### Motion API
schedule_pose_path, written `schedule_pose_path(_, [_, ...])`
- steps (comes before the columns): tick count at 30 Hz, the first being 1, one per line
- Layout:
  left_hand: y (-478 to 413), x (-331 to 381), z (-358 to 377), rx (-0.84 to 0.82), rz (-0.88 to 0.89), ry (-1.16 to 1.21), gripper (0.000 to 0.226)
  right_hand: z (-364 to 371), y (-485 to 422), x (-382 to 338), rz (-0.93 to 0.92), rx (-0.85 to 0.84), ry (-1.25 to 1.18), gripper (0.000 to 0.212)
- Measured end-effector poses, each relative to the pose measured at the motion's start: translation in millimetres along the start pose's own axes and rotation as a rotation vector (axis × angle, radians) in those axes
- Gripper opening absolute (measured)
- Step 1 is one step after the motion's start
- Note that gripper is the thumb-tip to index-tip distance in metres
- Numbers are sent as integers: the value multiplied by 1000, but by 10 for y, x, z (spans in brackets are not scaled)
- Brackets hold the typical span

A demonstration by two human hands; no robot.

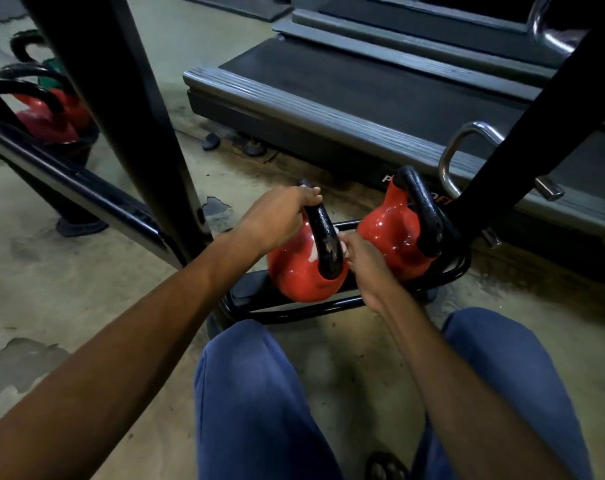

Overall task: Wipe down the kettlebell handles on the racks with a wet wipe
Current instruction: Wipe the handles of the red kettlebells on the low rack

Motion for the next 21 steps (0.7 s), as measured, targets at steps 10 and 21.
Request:
schedule_pose_path(10, [-11, 5, 58, -4, -42, -81, 59, -59, 119, 49, -102, 130, -66, 33])
schedule_pose_path(21, [30, 253, 34, -36, -126, -110, 35, 184, 405, 438, -372, 318, 23, 26])
Point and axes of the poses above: each hand's wrist, its own y-axis away from the middle knuckle, its own z-axis out of the palm, x = y × z, the point moved 4 cm from there along -y, towards the middle knuckle, and after that the axes turned 7 degrees about y, right-handed, at the moved point
